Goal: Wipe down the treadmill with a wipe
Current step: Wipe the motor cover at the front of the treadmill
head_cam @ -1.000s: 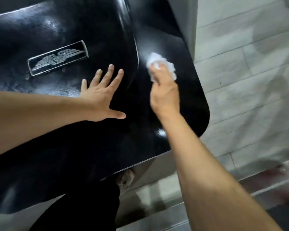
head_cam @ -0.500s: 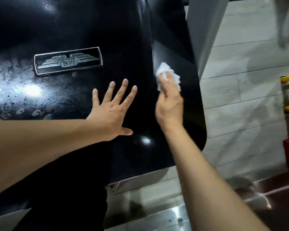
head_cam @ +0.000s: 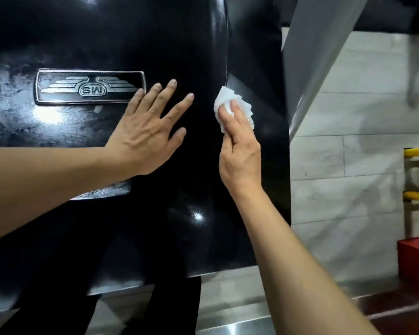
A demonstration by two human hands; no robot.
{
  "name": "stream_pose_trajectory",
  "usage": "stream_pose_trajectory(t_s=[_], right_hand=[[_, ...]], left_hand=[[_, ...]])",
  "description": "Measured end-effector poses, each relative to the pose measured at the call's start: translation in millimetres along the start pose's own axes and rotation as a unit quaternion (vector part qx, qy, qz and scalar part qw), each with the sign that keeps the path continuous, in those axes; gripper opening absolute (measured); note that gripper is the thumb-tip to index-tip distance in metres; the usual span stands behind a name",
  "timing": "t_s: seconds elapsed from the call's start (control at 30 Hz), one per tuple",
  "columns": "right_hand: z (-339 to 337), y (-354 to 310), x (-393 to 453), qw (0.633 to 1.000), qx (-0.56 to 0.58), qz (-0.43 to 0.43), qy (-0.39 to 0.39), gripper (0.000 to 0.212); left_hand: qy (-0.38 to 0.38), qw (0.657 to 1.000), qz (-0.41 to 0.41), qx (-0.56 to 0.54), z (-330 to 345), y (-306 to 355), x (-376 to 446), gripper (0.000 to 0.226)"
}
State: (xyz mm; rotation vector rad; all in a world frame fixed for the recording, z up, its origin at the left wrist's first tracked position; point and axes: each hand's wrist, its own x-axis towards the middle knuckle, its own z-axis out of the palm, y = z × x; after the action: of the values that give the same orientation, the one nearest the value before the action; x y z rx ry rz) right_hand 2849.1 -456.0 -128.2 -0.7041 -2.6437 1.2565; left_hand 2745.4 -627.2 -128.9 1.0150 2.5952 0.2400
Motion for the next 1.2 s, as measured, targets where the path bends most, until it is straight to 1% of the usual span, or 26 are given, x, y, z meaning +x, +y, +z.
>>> stream_pose_trajectory(t_s=[0.07, 0.17, 0.23, 0.27, 0.3, 0.37, 0.4, 0.43, 0.47, 0.5, 0.53, 0.6, 0.63, 0.67, 0.73, 0.77, 0.8, 0.83, 0.87, 0.93, 0.97, 1.0, 1.03, 1.13, 1.17, 1.2], right_hand=[[-6, 13, 9, 1.000, -0.011, -0.008, -0.004, 0.053], [-25, 45, 38, 0.982, -0.003, 0.148, 0.113, 0.048], [-30, 55, 53, 0.963, 0.014, 0.224, 0.149, 0.045], [-28, 52, 57, 0.965, 0.015, 0.219, 0.146, 0.045], [-24, 42, 57, 0.975, 0.015, 0.184, 0.128, 0.045], [-15, 17, 49, 0.998, 0.015, 0.042, 0.043, 0.048], [-11, 13, 45, 1.000, 0.006, -0.029, -0.001, 0.050], [-8, 15, 46, 0.997, -0.005, -0.071, -0.026, 0.051], [-10, 19, 53, 0.997, -0.010, -0.069, -0.029, 0.050], [-15, 25, 63, 1.000, -0.011, -0.026, -0.006, 0.048], [-21, 33, 76, 0.998, -0.009, 0.046, 0.036, 0.046], [-29, 45, 96, 0.976, -0.005, 0.191, 0.101, 0.042], [-27, 43, 101, 0.973, -0.015, 0.204, 0.108, 0.041], [-23, 35, 103, 0.979, -0.021, 0.175, 0.097, 0.041], [-11, 12, 98, 0.999, -0.003, 0.032, 0.024, 0.045], [-7, 8, 93, 0.999, -0.003, -0.038, -0.019, 0.048], [-4, 10, 93, 0.996, -0.011, -0.078, -0.044, 0.049], [-4, 14, 96, 0.997, -0.016, -0.068, -0.040, 0.047], [-9, 20, 103, 1.000, -0.011, -0.005, -0.006, 0.044], [-19, 33, 121, 0.986, -0.009, 0.146, 0.083, 0.044], [-20, 34, 126, 0.979, -0.019, 0.179, 0.097, 0.044], [-17, 30, 129, 0.981, -0.021, 0.171, 0.091, 0.045], [-14, 21, 129, 0.989, -0.015, 0.131, 0.071, 0.043], [-5, 9, 120, 0.999, -0.007, -0.032, -0.028, 0.041], [-7, 16, 125, 0.998, -0.016, -0.044, -0.029, 0.042], [-9, 22, 137, 1.000, -0.028, -0.007, -0.003, 0.044]], left_hand=[[0.023, 1.000, -0.005, -0.003, 3, 1, 17, 0.066], [0.048, 0.998, -0.026, -0.015, 8, 4, 41, 0.065], [0.053, 0.997, -0.049, -0.018, 10, 3, 56, 0.066], [0.051, 0.997, -0.057, -0.013, 11, 2, 61, 0.067], [0.048, 0.997, -0.061, -0.006, 11, 0, 64, 0.068], [0.045, 0.997, -0.062, 0.000, 13, -1, 66, 0.071], [0.047, 0.997, -0.062, 0.001, 14, -1, 66, 0.072], [0.048, 0.997, -0.063, 0.000, 13, -1, 66, 0.072], [0.047, 0.997, -0.063, -0.001, 13, -1, 65, 0.072], [0.045, 0.997, -0.064, -0.001, 12, -1, 65, 0.071], [0.044, 0.997, -0.063, 0.000, 12, -2, 64, 0.071], [0.046, 0.997, -0.062, 0.000, 12, -2, 64, 0.070], [0.047, 0.997, -0.061, 0.000, 12, -1, 64, 0.070], [0.048, 0.997, -0.061, 0.000, 13, -1, 64, 0.070], [0.053, 0.996, -0.065, 0.001, 13, 0, 64, 0.069], [0.056, 0.996, -0.065, 0.002, 13, 0, 64, 0.069], [0.056, 0.996, -0.065, 0.003, 13, 0, 64, 0.069], [0.055, 0.996, -0.065, 0.002, 13, 0, 64, 0.069], [0.055, 0.996, -0.065, 0.002, 13, -1, 64, 0.069], [0.054, 0.996, -0.068, 0.005, 13, 0, 64, 0.069], [0.054, 0.996, -0.069, 0.006, 13, 0, 64, 0.069], [0.053, 0.996, -0.069, 0.004, 13, 0, 64, 0.069], [0.053, 0.996, -0.069, 0.001, 13, 0, 64, 0.069], [0.054, 0.996, -0.075, -0.004, 11, 1, 64, 0.069], [0.051, 0.996, -0.076, -0.003, 10, 1, 63, 0.069], [0.050, 0.996, -0.075, -0.002, 10, 1, 63, 0.069]])
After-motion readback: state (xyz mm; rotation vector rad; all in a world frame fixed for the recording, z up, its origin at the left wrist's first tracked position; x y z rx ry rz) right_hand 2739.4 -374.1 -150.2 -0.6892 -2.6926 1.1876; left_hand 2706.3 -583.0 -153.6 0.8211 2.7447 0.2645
